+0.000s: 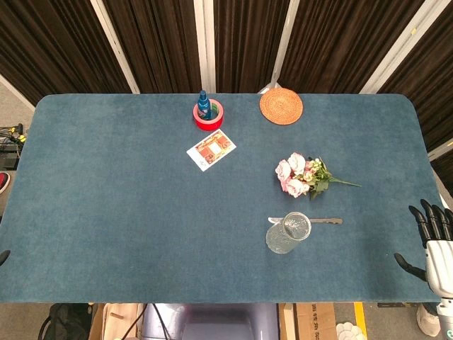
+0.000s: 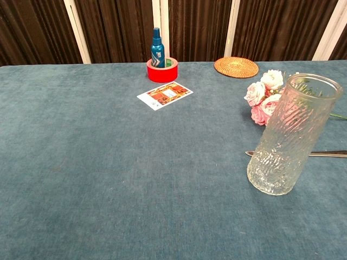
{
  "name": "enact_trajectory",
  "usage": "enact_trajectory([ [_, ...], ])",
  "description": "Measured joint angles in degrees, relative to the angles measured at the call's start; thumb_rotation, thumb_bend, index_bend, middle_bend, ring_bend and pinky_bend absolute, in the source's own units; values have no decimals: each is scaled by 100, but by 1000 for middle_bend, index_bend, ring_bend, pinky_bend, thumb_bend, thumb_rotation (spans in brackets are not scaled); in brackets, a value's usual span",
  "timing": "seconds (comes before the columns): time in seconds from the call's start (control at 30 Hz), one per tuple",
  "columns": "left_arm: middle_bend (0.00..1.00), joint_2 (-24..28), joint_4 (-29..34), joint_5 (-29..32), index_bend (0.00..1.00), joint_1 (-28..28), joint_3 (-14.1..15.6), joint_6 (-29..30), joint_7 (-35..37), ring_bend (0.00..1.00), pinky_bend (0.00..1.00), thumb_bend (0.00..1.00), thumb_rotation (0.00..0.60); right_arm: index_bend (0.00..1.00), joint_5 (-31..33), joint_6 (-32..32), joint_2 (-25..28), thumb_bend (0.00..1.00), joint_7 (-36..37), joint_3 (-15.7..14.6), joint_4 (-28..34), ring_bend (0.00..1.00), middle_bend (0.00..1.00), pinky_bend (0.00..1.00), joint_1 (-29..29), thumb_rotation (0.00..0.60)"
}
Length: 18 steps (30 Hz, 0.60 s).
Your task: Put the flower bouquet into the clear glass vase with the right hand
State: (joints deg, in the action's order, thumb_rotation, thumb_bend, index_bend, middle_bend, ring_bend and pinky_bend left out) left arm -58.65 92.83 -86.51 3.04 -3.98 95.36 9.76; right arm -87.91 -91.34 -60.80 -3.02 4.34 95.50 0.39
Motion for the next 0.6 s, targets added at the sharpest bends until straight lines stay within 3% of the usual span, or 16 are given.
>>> enact_trajectory([
  [0.6,0,-54,7,-89,116,-59,7,-33,-104,0,47,215,600,120,-39,183,101,178,260,-71,62,11,53,0,38,600],
])
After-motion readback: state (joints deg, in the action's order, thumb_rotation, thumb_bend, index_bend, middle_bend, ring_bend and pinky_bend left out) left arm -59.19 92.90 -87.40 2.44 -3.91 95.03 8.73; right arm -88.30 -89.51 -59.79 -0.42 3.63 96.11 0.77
